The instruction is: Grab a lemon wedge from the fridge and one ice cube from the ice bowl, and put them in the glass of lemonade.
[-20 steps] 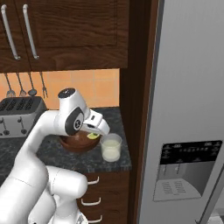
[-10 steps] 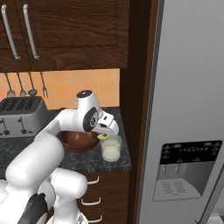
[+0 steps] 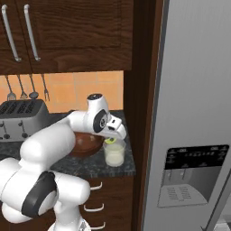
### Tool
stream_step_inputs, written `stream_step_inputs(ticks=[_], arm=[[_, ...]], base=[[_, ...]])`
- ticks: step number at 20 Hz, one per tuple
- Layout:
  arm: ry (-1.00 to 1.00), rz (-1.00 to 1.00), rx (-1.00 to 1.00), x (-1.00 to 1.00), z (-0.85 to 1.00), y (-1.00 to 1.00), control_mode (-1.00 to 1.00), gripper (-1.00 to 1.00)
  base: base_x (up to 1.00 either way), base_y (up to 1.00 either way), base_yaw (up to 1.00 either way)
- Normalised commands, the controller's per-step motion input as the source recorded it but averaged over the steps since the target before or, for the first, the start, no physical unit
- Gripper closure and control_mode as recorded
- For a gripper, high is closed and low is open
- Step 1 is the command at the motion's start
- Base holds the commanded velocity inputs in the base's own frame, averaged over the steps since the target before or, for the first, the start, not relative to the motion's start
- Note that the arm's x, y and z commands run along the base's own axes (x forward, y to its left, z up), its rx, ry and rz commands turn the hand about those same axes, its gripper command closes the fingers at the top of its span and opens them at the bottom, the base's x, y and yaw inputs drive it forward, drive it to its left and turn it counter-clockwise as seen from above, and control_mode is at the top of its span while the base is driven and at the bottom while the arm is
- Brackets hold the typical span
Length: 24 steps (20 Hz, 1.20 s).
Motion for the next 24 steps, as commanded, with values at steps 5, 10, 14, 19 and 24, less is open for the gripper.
stream_step_inputs(ticks=[5,10,14,19,24], arm=[[-0.04,0.00,0.02,0.13,-0.13,-0.05,-1.00,1.00],[0.00,0.00,0.00,0.16,-0.07,-0.18,-1.00,1.00],[0.00,0.00,0.00,0.19,-0.02,-0.23,-1.00,1.00],[-0.01,0.00,0.00,0.10,0.00,-0.08,-1.00,1.00],[-0.07,0.00,0.00,-0.13,0.00,0.03,-1.00,1.00]], base=[[0.00,0.00,0.00],[0.00,0.00,0.00],[0.00,0.00,0.00],[0.00,0.00,0.00],[0.00,0.00,0.00]])
